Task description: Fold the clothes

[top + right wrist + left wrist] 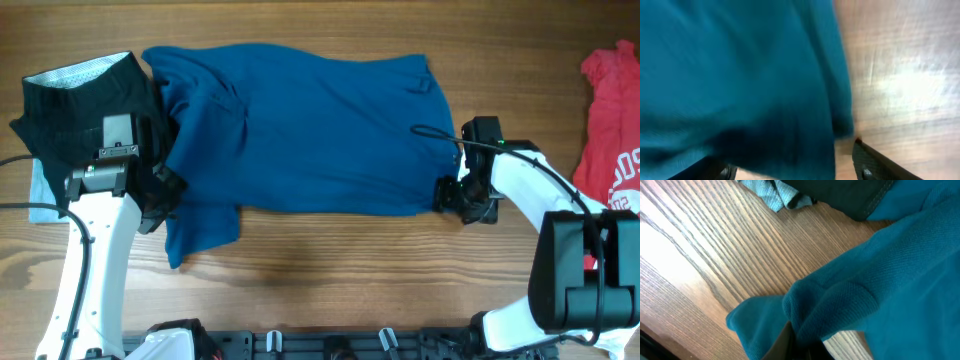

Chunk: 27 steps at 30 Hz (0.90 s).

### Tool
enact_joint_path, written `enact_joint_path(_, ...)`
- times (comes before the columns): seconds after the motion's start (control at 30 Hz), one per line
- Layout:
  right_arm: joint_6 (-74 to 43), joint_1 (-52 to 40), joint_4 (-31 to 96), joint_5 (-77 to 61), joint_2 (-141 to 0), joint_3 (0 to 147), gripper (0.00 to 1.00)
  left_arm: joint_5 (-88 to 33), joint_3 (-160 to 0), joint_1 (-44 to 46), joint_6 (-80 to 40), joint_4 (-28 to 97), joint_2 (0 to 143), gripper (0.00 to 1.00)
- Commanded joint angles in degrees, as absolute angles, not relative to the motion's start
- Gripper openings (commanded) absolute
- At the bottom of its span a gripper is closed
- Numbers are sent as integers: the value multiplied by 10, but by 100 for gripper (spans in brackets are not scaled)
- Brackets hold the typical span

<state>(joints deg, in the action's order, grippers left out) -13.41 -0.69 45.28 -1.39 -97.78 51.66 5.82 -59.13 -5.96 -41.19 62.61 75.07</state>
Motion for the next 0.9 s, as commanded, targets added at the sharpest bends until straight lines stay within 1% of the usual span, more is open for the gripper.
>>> enact_joint_path(0.0,-144,-8,422,-15,-978,511,73,72,-592,-62,-407,626,752,6)
enact_joint_path(0.2,-135,-8,416,-15,-978,511,72,72,-592,-62,-407,623,752,6)
enact_joint_path(0.3,-135,-8,408,-16,-978,510,64,72,-592,-62,-407,623,752,6)
enact_joint_path(0.33,-135,-8,407,-16,-978,510,55,72,-592,-62,-407,623,752,6)
enact_joint_path(0.4,-135,-8,406,-22,-978,510,42,72,-592,-62,-407,623,752,6)
enact_joint_path(0.43,-135,-8,405,-27,-978,510,36,72,-592,-62,-407,623,752,6)
enact_joint_path(0.47,-135,-8,404,-27,-978,510,34,72,-592,-62,-407,623,752,6)
enact_joint_path(0.6,-136,-8,408,-27,-978,510,8,72,-592,-62,-407,623,752,6)
enact_joint_path(0.63,-136,-8,410,-27,-978,510,4,72,-592,-62,-407,622,752,6)
enact_joint_path(0.77,-135,-8,425,-38,-978,510,4,72,-592,-62,-407,622,752,6)
enact_joint_path(0.87,-135,-8,459,-56,-970,519,4,71,-592,-62,-406,623,752,4)
